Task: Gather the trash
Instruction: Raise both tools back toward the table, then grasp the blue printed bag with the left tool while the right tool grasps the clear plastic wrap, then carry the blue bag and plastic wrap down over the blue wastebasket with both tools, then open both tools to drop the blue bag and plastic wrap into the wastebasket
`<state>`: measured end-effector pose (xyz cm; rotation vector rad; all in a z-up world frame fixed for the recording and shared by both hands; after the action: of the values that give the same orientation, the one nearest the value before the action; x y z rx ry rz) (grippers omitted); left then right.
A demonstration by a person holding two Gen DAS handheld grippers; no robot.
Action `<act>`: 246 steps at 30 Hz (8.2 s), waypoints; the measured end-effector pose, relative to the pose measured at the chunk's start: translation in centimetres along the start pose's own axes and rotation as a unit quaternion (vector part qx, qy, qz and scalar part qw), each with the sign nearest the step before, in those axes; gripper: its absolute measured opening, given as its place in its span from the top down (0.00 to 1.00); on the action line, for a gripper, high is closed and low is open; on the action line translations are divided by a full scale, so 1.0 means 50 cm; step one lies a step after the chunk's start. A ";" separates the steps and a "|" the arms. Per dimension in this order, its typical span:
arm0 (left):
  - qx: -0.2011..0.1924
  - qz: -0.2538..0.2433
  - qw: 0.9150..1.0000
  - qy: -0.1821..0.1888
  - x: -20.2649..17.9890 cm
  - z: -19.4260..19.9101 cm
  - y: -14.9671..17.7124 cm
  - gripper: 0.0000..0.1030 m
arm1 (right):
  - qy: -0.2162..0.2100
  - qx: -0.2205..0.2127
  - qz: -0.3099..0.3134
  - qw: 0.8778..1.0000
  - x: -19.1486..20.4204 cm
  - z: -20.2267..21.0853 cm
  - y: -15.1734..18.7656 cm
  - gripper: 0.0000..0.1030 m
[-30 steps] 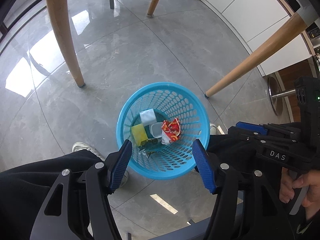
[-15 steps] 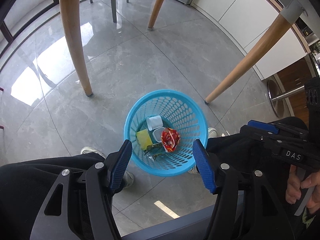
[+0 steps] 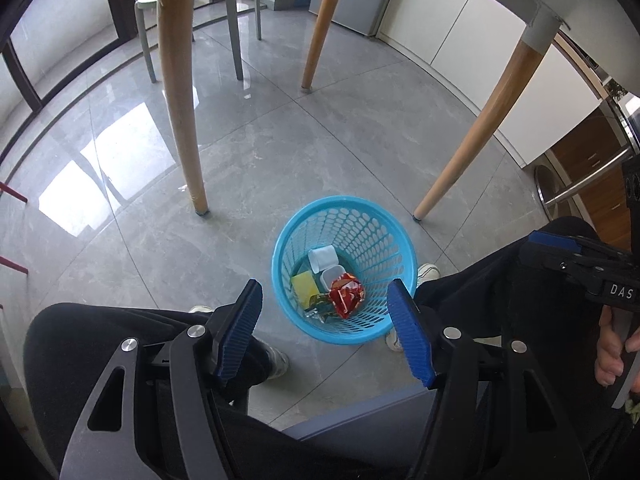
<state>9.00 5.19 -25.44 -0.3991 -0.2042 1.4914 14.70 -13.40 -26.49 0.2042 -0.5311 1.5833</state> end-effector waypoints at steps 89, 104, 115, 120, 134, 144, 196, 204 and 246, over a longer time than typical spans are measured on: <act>-0.064 -0.297 0.951 -0.060 -0.056 0.191 -0.536 0.96 | -0.014 -0.137 0.254 0.957 0.283 0.283 -0.230 0.62; -0.155 -0.220 0.958 -0.094 -0.058 0.364 -0.482 1.00 | -0.027 -0.170 0.208 0.963 0.234 0.322 -0.196 0.69; -0.231 -0.157 0.956 -0.090 -0.068 0.520 -0.391 1.00 | -0.047 -0.208 0.151 0.965 0.191 0.374 -0.174 0.69; -0.247 -0.151 0.954 -0.083 -0.089 0.554 -0.334 1.00 | -0.052 -0.214 0.152 0.963 0.187 0.401 -0.138 0.69; -0.246 -0.128 0.959 -0.064 -0.129 0.587 -0.140 1.00 | -0.073 -0.227 0.156 0.959 0.173 0.486 -0.012 0.69; -0.203 -0.105 0.973 -0.042 -0.129 0.510 -0.054 1.00 | -0.060 -0.202 0.156 0.965 0.160 0.470 0.059 0.69; -0.067 0.004 0.990 0.120 -0.071 -0.073 -0.059 1.00 | 0.069 -0.027 0.007 0.997 0.007 -0.068 -0.018 0.69; -0.050 0.043 0.992 0.111 -0.049 -0.144 -0.078 1.00 | 0.082 0.009 -0.040 0.996 -0.029 -0.179 -0.059 0.69; 0.073 0.094 0.987 0.104 -0.008 -0.315 -0.086 0.81 | 0.113 0.098 -0.090 0.985 -0.082 -0.311 -0.052 0.50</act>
<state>18.83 2.58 -38.24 -0.4624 0.1104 1.6261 20.51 -10.07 -41.32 0.2106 -0.1752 1.4589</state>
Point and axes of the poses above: each gripper's, at about its wrist camera, not at the fingertips, and z roughly against the way its jaws point, x to its left, y to its underside, the point moved 3 cm from there along -z, roughly the way its jaws point, and after that the axes turned 10 degrees about -z, right-handed, at the moved point
